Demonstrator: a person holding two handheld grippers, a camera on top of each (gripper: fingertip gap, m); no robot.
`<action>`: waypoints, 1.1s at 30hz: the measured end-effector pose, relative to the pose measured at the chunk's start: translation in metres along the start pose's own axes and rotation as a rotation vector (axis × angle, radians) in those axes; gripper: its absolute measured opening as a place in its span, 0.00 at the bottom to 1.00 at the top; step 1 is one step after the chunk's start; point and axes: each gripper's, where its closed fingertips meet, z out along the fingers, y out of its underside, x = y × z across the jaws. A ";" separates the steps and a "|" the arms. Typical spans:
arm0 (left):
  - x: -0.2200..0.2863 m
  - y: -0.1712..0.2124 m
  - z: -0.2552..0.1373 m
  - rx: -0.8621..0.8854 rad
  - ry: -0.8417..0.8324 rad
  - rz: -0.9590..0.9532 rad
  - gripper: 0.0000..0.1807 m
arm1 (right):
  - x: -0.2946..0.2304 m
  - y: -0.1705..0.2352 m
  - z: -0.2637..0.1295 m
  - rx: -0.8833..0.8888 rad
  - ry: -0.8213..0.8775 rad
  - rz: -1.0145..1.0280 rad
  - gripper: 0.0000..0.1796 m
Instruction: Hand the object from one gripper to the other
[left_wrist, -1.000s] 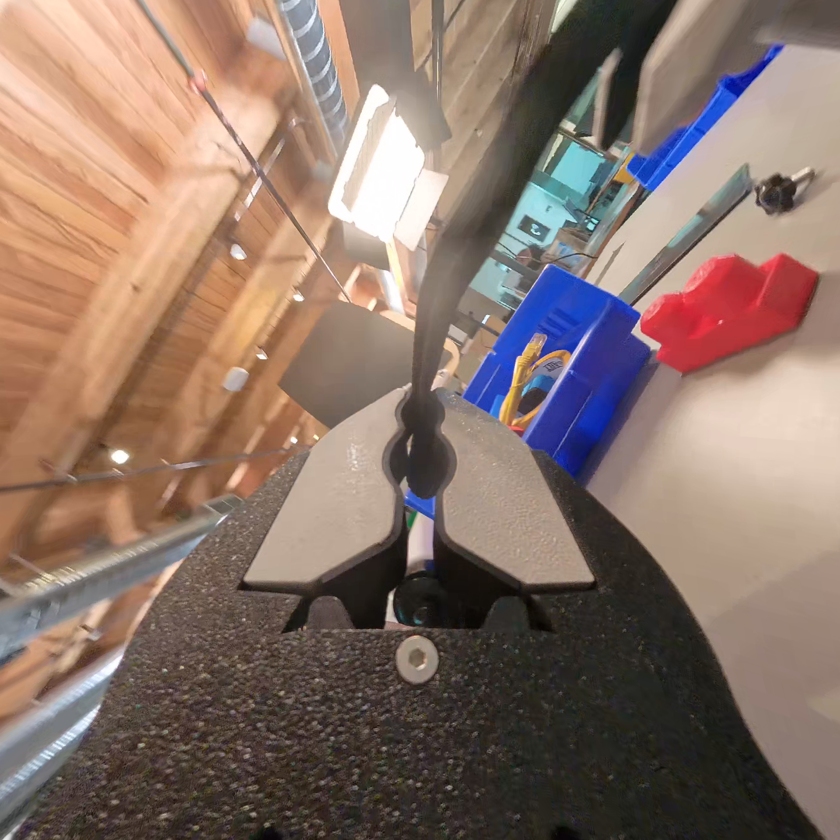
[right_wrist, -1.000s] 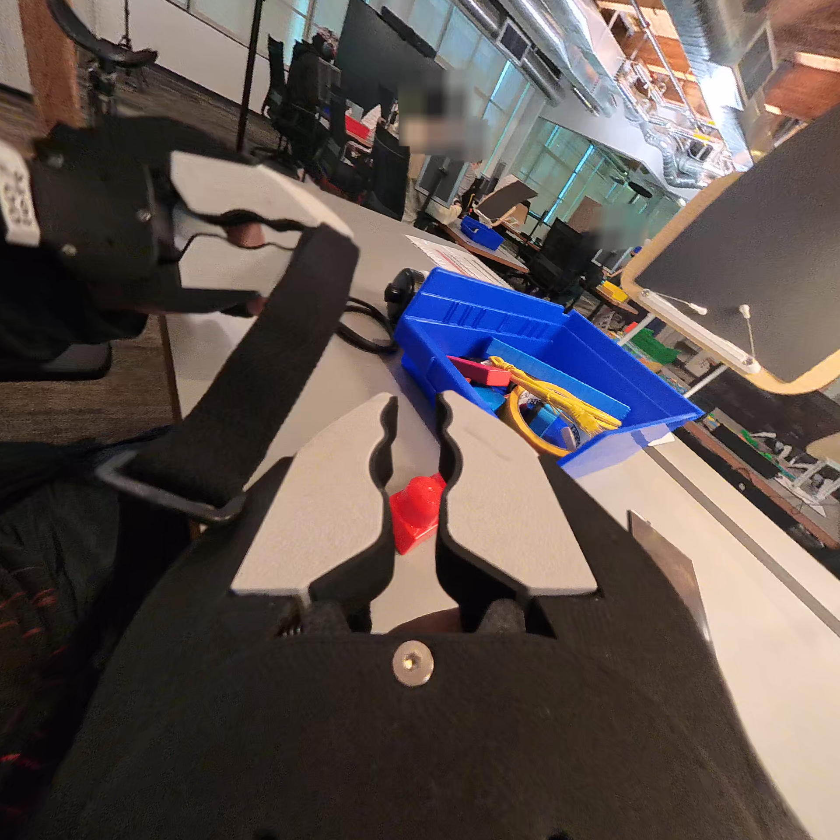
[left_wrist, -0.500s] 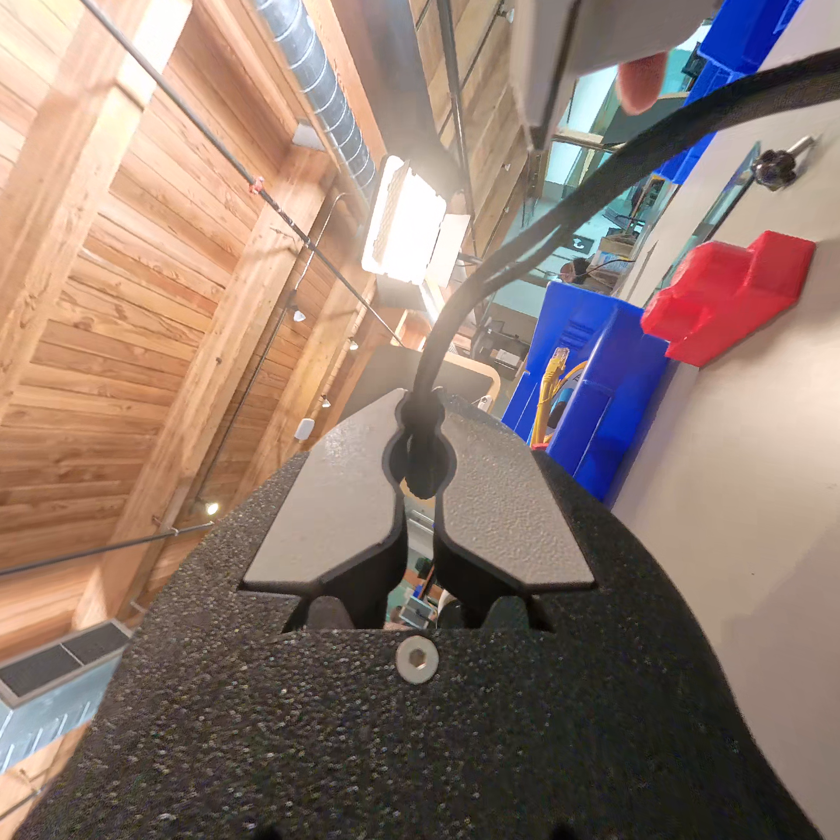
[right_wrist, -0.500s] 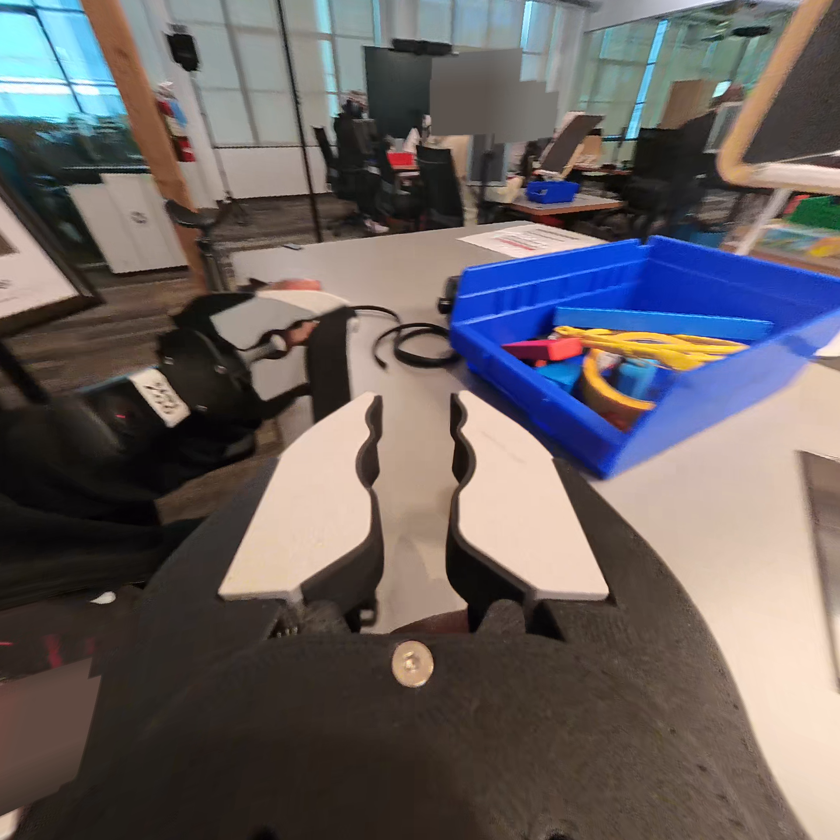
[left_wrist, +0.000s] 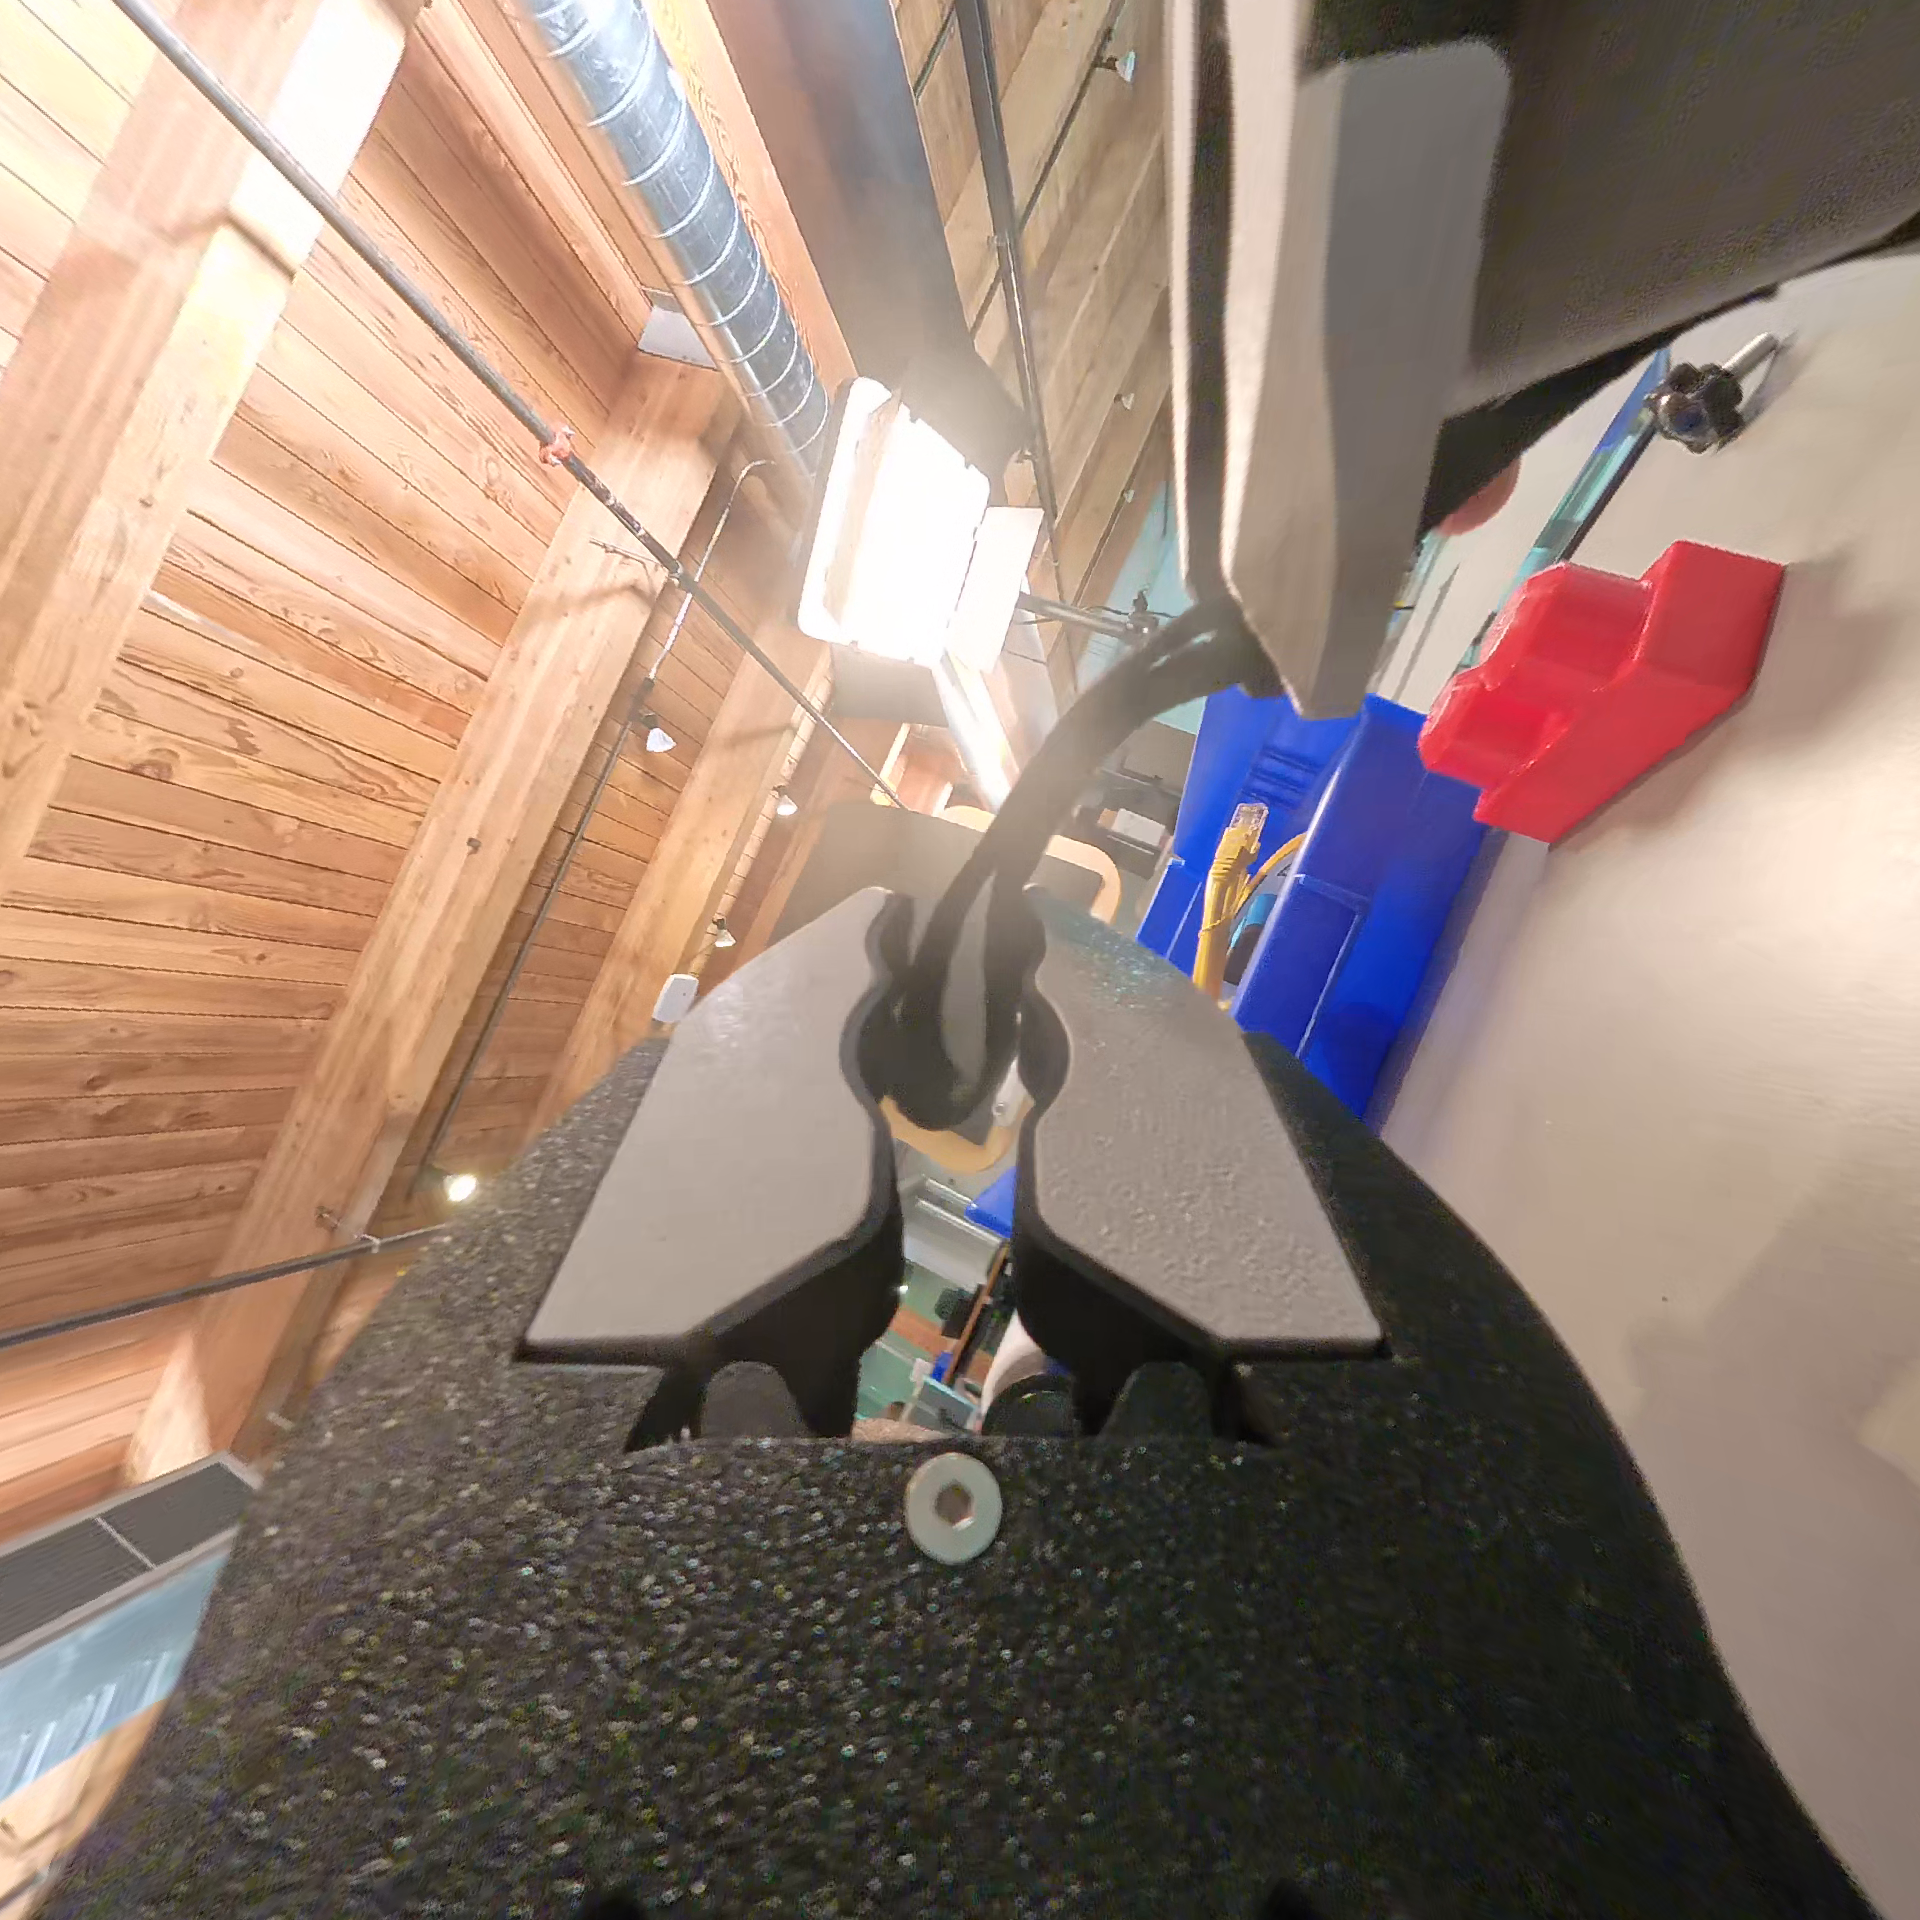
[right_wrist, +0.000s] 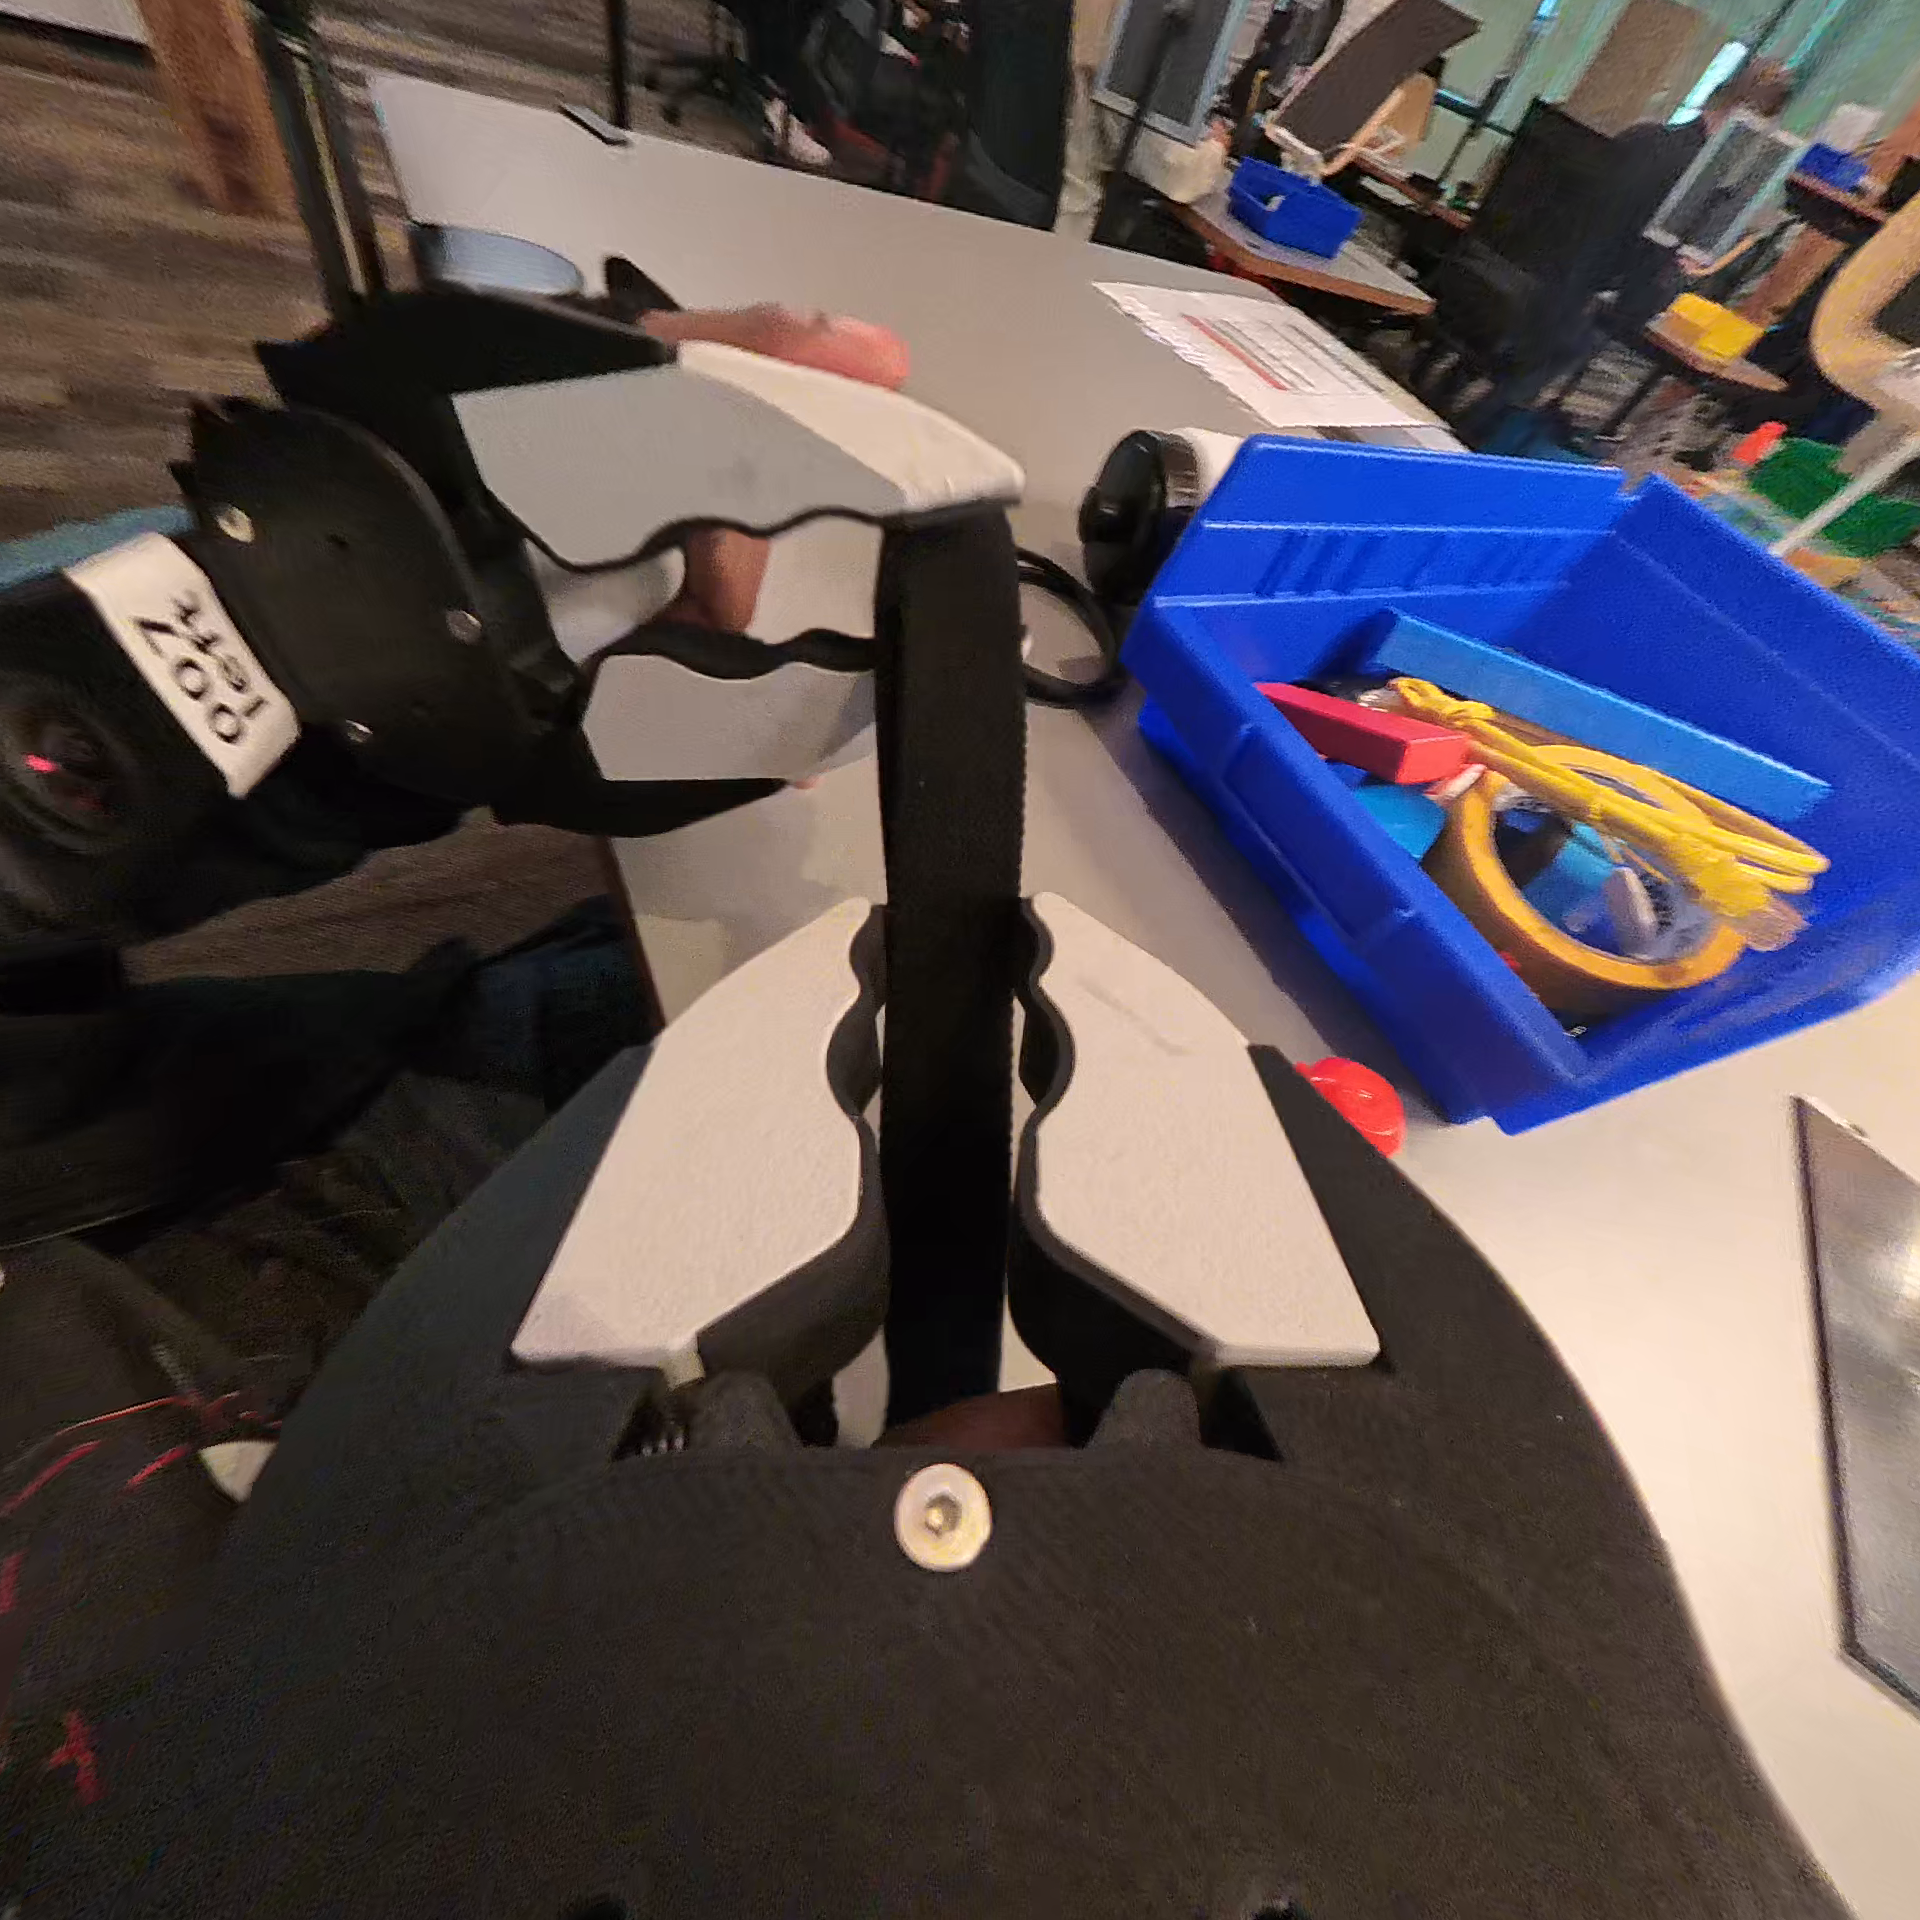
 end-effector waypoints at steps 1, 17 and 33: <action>0.000 0.001 0.000 -0.002 0.006 -0.025 0.14 | 0.004 0.000 -0.001 0.002 0.029 -0.013 0.12; -0.009 -0.015 0.009 -0.087 0.600 -1.709 0.31 | 0.058 -0.037 -0.041 0.274 0.465 -0.242 0.11; -0.013 -0.056 0.009 0.211 0.730 -2.110 0.04 | 0.013 -0.043 -0.020 0.342 0.368 -0.402 0.12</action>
